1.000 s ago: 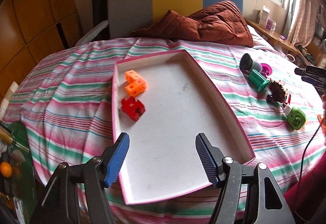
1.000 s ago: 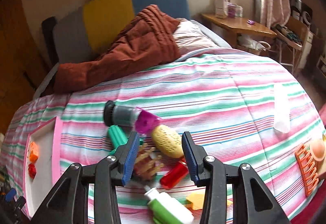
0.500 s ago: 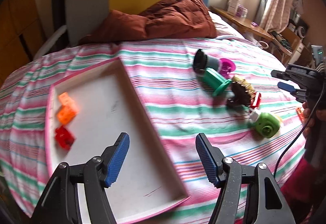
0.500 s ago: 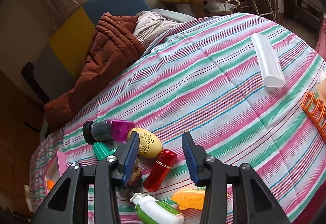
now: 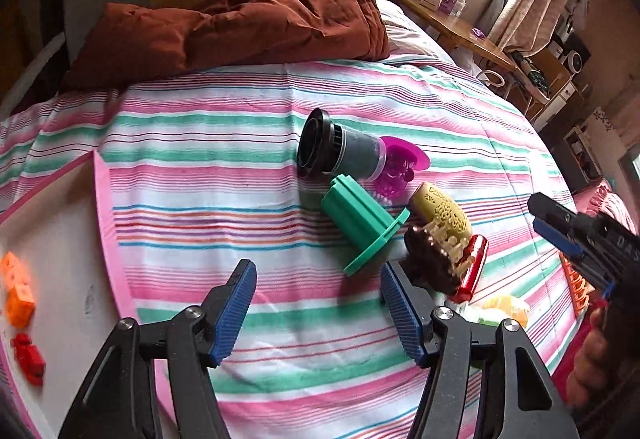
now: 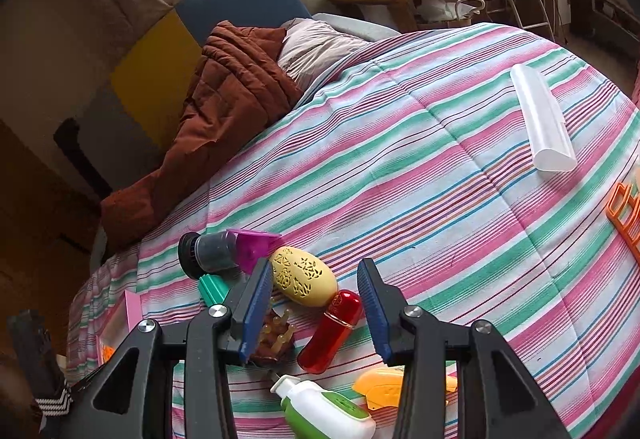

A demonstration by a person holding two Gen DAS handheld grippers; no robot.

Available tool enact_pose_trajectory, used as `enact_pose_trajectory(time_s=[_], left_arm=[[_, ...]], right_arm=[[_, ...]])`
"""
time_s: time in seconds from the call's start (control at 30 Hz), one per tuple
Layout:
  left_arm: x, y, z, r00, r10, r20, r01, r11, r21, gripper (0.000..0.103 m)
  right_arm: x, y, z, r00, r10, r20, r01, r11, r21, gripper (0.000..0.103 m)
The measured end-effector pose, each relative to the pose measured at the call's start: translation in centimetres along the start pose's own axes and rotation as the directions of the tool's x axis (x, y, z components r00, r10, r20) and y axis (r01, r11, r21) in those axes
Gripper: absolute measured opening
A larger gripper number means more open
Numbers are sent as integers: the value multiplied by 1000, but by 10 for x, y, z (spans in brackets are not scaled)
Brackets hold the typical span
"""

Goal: Organize rigid objects
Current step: 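Grasp the green plastic stand with the left tool while the right tool approaches the brown brush, then lift the green stand with the left tool while the right tool grasps the brown bristle brush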

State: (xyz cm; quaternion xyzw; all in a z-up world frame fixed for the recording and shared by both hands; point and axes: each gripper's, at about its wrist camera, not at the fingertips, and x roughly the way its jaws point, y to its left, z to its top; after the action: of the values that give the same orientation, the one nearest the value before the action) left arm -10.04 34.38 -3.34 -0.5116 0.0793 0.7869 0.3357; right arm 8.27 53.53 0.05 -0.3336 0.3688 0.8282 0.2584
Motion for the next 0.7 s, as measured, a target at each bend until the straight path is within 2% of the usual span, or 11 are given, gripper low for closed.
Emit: enact_pose_trajectory(time_s=[0.1,0.27,0.4,0.47,0.5,0.6,0.7], left_arm=[[16,-5,15,1000,-6,-18,6,1000,-11,62],[41,-8,36,997,-59,-42,55,995,-79,61],[72,-7,41,988,-91,-123,74,988,-135,53],[74,-8,39,992,-80,-95,66,988,-143,51],[74,-10,38,994,-69,-88,58,990,-125,44],[65,-6,30,995,-84,-54,78,991,-109,36],[57,8,16,995,-84,-55,77,989,-123,29]], right_arm=[[2,2,0,1000,10,-10,-10,1000,-9,44],[3,4,0,1000,25,-14,-26,1000,-16,44],[4,2,1,999,34,-18,-34,999,-1,44],[4,0,2,999,39,-18,-39,999,8,44],[4,-1,2,999,39,-17,-39,999,9,44],[4,0,2,999,39,-19,-39,999,-1,44],[7,6,0,999,40,-33,-41,999,-31,44]])
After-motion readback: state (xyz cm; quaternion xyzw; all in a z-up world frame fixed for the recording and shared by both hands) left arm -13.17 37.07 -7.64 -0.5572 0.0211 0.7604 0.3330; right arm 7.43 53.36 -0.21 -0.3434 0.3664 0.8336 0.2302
